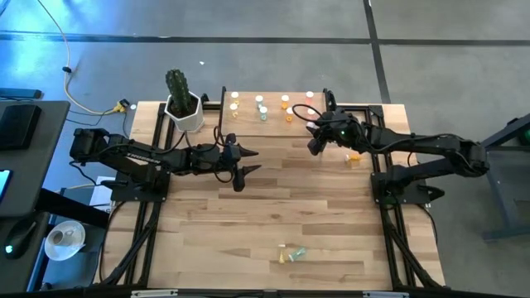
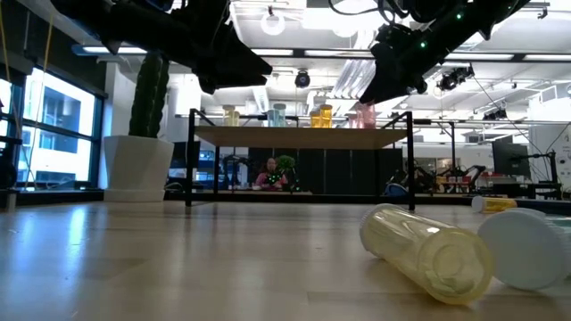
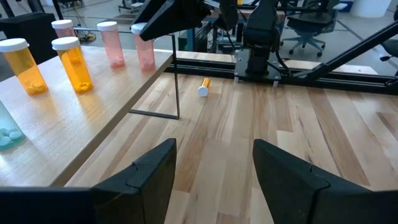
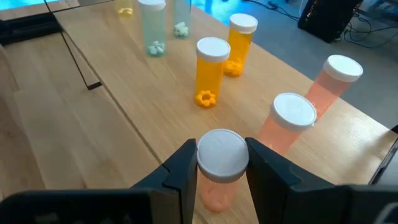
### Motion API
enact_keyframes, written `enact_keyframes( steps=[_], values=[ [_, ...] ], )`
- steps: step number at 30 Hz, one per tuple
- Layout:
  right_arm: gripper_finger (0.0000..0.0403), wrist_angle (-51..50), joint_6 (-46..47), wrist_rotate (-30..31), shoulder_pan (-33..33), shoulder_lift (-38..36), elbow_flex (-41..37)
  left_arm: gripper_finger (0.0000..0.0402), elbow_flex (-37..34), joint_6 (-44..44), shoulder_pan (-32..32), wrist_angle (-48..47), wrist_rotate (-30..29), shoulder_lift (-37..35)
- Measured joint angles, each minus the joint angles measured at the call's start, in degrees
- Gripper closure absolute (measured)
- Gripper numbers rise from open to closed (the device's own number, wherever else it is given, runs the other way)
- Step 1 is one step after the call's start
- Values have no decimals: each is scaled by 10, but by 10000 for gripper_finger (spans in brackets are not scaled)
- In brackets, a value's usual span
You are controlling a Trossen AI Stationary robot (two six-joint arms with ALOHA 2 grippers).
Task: Pick and place medicine bottles onto shelf by color
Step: Put the pink pill bottle on the shelf aligned with the other pink pill bottles
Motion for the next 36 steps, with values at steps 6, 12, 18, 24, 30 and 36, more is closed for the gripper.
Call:
enact_keyframes(
  steps=[6, 12, 18, 24, 30, 36],
  values=[
    [300, -7, 14, 12, 0, 0, 0, 199, 0, 0, 0, 0, 0, 0],
    [289, -8, 27, 0, 0, 0, 0, 197, 0, 0, 0, 0, 0, 0],
    [272, -16, 29, -3, 0, 0, 0, 197, 0, 0, 0, 0, 0, 0],
    [252, -16, 29, 7, 0, 1, -1, 197, 0, 0, 0, 0, 0, 0],
    [242, -13, 27, 14, 0, 1, -1, 197, 0, 0, 0, 0, 0, 0],
    [242, -12, 19, 14, 0, 0, -1, 198, 0, 0, 0, 0, 0, 0]
  ],
)
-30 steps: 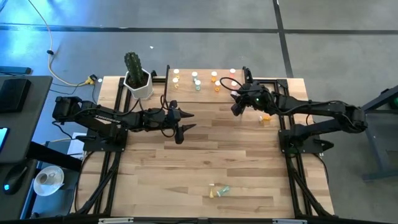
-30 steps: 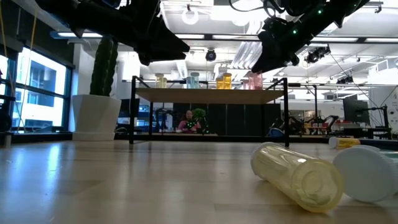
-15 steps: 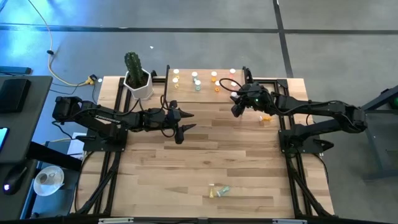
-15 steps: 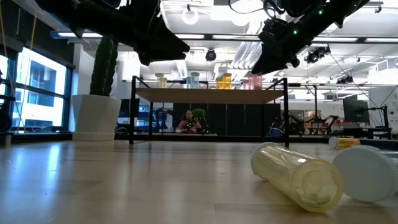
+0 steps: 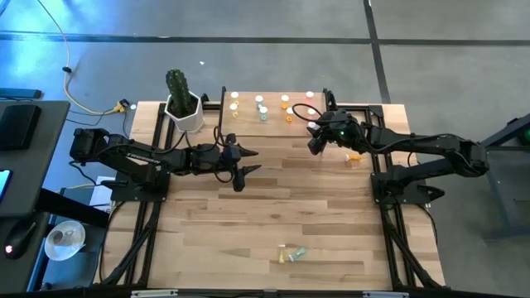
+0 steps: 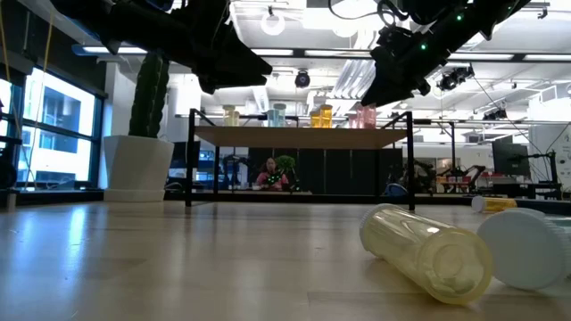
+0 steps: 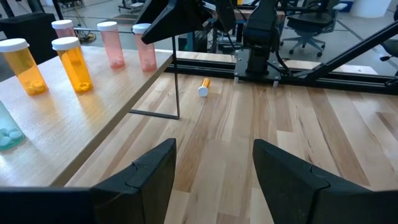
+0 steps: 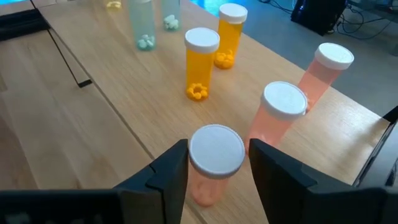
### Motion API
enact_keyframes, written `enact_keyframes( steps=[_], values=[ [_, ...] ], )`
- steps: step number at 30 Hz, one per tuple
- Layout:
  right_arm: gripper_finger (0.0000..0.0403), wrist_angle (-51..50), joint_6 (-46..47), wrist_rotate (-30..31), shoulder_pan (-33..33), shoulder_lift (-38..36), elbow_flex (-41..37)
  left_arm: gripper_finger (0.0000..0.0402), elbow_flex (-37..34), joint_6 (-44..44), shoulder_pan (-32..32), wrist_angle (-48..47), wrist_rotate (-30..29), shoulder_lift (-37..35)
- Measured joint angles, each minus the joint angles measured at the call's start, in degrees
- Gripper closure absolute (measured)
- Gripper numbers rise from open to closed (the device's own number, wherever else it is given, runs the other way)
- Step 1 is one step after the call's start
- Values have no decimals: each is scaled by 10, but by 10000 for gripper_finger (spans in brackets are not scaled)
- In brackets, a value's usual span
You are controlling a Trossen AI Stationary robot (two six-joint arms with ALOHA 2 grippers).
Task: Pick and place medicine bottles onto shelf by color
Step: Put the pink pill bottle on the shelf aligned with the other pink pill bottles, then put the orange pill bottle on the shelf aligned with the other orange pill bottles
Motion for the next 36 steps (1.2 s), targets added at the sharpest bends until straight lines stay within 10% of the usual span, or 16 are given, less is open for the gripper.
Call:
enact_keyframes(
  steps=[22, 36],
  values=[
    [242, -10, 11, -65, 54, -93, 1, 197, 0, 0, 0, -25, 4, 0],
    [242, -239, 132, -75, 155, -117, 1, 197, 0, -5, -3, -35, 5, -1]
  ],
)
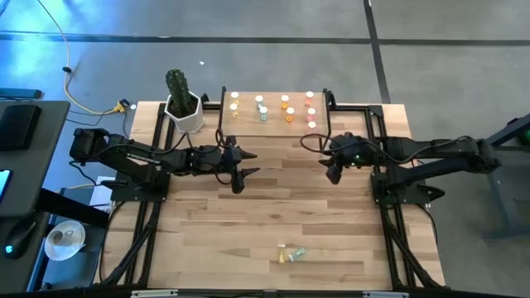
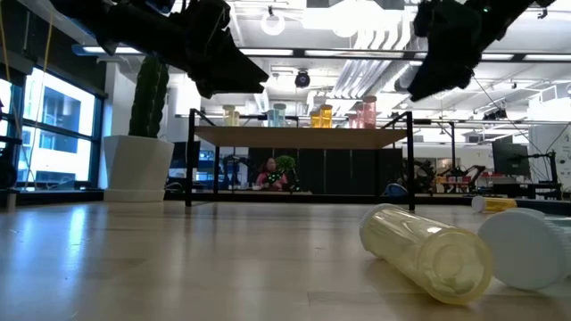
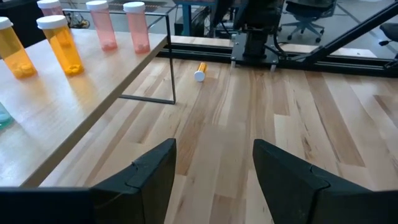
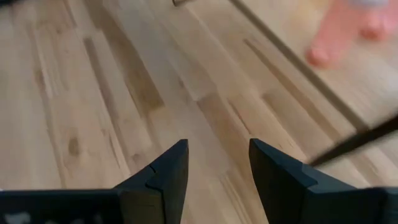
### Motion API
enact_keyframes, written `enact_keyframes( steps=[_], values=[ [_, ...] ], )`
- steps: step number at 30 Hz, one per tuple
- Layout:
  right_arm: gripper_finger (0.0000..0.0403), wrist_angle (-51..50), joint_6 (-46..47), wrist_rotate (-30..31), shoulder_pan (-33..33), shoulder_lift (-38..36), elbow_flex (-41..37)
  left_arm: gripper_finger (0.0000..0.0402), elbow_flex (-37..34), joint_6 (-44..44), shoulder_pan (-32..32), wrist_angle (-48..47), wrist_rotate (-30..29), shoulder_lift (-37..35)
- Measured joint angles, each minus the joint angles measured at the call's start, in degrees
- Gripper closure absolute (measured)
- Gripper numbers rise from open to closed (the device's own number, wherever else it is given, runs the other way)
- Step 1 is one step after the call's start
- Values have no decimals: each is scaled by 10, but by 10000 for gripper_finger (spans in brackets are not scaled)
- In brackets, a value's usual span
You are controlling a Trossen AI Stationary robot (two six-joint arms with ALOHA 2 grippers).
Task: Pick and place medicine bottles onto shelf by color
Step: Put the orange pill bottle on the shelf aligned with the other orange pill bottles
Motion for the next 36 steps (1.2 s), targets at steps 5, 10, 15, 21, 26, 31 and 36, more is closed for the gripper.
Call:
enact_keyframes(
  steps=[5, 10, 15, 21, 26, 31, 36],
  values=[
    [242, -90, 42, 18, -13, -1, 30, 199, 0, 0, -2, 0, 0, 0],
    [242, -158, 47, 91, -33, -1, 82, 199, 0, 0, -4, 0, 0, 0],
    [242, -223, 118, 143, -81, -1, 147, 199, 0, 0, -4, 0, 0, 0],
    [242, -308, 169, 158, -170, -1, 197, 198, 0, 0, -4, -5, 0, 0],
    [242, -357, 174, 118, -269, -1, 198, 197, 0, 0, -4, -13, -1, 0],
    [242, -393, 163, 61, -344, 0, 198, 197, 0, 0, -4, -13, -1, 0],
    [242, -411, 133, 9, -387, 7, 193, 197, 0, 0, -4, -13, -1, 0]
  ],
)
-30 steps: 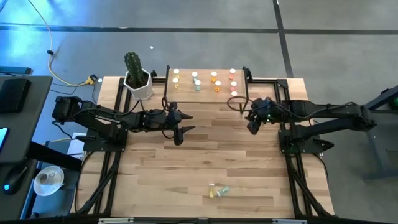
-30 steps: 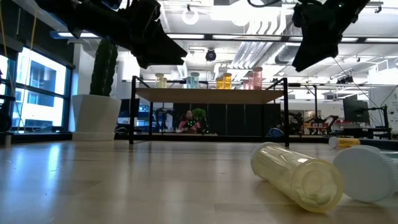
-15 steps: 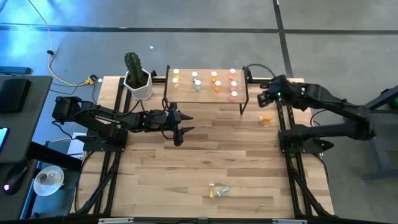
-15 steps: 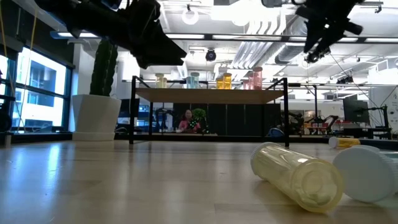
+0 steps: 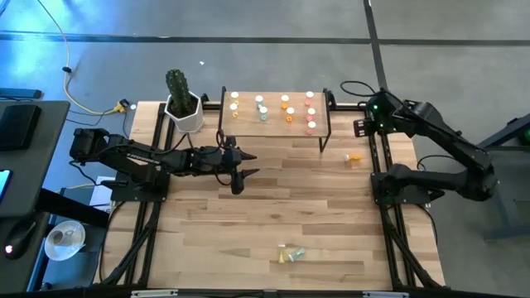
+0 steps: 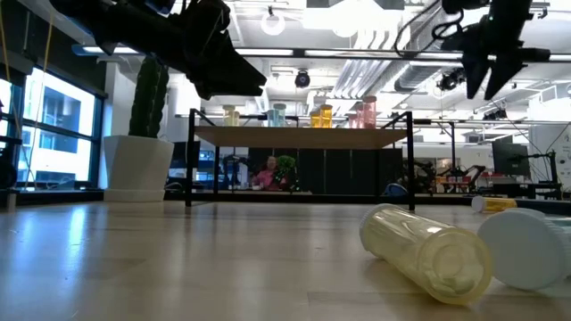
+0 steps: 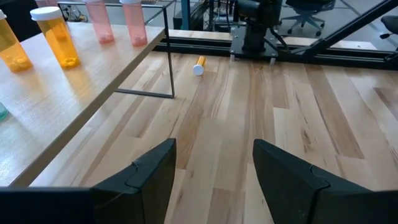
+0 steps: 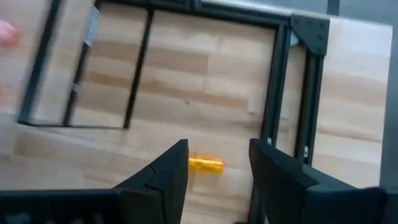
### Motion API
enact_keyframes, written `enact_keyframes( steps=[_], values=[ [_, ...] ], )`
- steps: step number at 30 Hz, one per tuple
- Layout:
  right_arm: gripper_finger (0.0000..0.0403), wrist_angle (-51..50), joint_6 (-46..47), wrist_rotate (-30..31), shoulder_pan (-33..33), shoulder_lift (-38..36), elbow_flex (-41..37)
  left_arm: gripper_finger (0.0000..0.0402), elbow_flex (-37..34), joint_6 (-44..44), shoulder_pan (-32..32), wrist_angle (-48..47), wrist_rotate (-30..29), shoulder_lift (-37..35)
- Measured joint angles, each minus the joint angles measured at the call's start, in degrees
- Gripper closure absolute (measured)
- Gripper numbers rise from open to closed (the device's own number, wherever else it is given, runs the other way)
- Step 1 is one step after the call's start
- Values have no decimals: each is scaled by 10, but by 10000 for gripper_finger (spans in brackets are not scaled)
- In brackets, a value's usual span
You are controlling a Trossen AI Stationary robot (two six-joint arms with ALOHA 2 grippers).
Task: Pick and place medicine bottles onto shelf by color
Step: Put the orange pill bottle on the shelf aligned with the other orange pill bottles
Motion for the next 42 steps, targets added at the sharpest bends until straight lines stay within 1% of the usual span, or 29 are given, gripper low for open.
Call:
enact_keyframes(
  steps=[5, 9, 12, 16, 23, 27, 31, 37, 42],
  values=[
    [242, 0, -4, -25, -26, 0, -56, 198, 0, 0, 0, 0, 0, 0],
    [242, 7, -4, -32, -45, 0, -109, 197, 0, 0, 0, 0, 0, 0],
    [242, 23, 15, -56, -49, 0, -139, 198, 0, 0, 0, 0, 0, 0],
    [242, 55, 15, -90, -49, 0, -169, 197, 0, 0, 0, 0, 0, 0],
    [242, 93, 11, -110, -49, 0, -217, 199, 0, 0, 0, -4, 0, 0],
    [240, 99, -5, -127, -49, 0, -233, 199, 0, 0, 0, -4, 0, 1],
    [227, 102, -24, -136, -49, 0, -235, 199, 0, 0, 0, -4, 0, 1],
    [203, 123, -35, -125, -49, 0, -235, 198, 0, 0, 0, -10, 0, 1],
    [199, 134, -61, -119, -49, 0, -235, 197, 0, 0, 0, -18, 0, 1]
  ],
)
